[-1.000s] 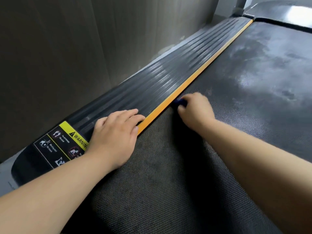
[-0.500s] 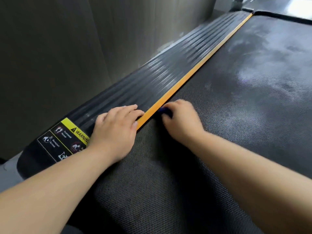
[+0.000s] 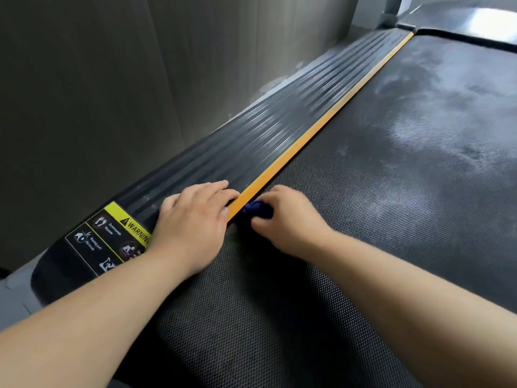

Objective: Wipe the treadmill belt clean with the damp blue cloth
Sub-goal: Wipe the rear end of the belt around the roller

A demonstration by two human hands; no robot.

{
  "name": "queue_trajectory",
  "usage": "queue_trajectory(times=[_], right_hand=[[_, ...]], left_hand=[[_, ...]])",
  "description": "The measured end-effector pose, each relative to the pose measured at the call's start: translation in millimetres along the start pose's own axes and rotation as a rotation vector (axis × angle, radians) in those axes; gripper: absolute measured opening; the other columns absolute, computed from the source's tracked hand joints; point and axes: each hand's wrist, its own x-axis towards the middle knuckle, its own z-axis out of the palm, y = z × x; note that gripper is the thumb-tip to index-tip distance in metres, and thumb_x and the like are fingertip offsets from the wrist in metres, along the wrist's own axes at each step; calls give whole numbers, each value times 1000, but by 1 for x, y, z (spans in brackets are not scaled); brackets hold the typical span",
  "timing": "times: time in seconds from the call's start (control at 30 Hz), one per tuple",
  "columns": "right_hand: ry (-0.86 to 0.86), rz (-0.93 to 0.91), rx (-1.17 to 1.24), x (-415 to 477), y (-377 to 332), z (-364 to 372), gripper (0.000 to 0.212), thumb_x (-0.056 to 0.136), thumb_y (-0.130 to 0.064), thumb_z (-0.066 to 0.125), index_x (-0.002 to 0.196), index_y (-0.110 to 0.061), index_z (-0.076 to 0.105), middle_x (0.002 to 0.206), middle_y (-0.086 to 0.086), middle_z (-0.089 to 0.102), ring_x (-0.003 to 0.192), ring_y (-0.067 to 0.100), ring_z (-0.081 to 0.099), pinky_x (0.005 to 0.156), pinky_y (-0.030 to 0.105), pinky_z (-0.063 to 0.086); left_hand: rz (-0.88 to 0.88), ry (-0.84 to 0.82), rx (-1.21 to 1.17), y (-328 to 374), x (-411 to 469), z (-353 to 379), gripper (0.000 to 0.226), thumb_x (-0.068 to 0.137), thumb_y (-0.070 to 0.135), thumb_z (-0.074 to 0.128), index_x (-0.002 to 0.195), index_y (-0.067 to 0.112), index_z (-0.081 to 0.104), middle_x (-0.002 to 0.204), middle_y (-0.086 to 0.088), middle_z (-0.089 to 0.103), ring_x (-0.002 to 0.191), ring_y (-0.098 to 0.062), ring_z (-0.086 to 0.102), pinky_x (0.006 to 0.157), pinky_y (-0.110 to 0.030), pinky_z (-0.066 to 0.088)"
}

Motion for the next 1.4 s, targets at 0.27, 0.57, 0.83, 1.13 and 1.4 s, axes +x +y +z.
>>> queue_trajectory(times=[0.27, 0.57, 0.83, 1.13, 1.4], right_hand=[[330, 487, -185, 66, 62, -24, 32, 90, -26, 49, 114, -10, 63, 120, 16, 54, 113, 35, 46, 92, 36, 41], [-25, -172, -46, -24, -16, 8, 25, 83, -28, 61, 106, -24, 69, 94, -2, 56, 95, 16, 51, 79, 23, 36], [223, 181, -91, 4, 0, 16, 25, 85, -24, 56, 106, -23, 68, 108, 6, 59, 107, 27, 49, 87, 29, 40], [201, 215, -176, -7, -2, 0, 29, 89, -26, 56, 116, -24, 64, 114, 4, 56, 111, 28, 45, 88, 30, 37], [97, 104, -69, -58, -56, 28, 34, 82, -26, 65, 116, -23, 64, 110, -2, 62, 107, 20, 53, 92, 22, 33]], left_hand=[[-5, -38, 3, 2, 2, -2, 37, 98, 32, 32, 133, 44, 40, 145, 26, 30, 134, -3, 22, 108, -35, 15], [-19, -41, -5, 2, 2, -3, 37, 98, 30, 35, 133, 43, 42, 146, 24, 31, 134, -4, 24, 107, -35, 16], [-36, -77, -110, -1, 6, -8, 37, 99, 25, 36, 128, 44, 48, 145, 25, 34, 134, -4, 25, 107, -35, 17], [-13, -108, -159, -3, 6, -12, 39, 99, 23, 34, 130, 41, 49, 147, 20, 35, 136, -7, 25, 110, -38, 16], [-7, -97, -194, -4, 9, -9, 41, 98, 27, 34, 137, 38, 42, 147, 16, 36, 137, -11, 25, 110, -38, 16]])
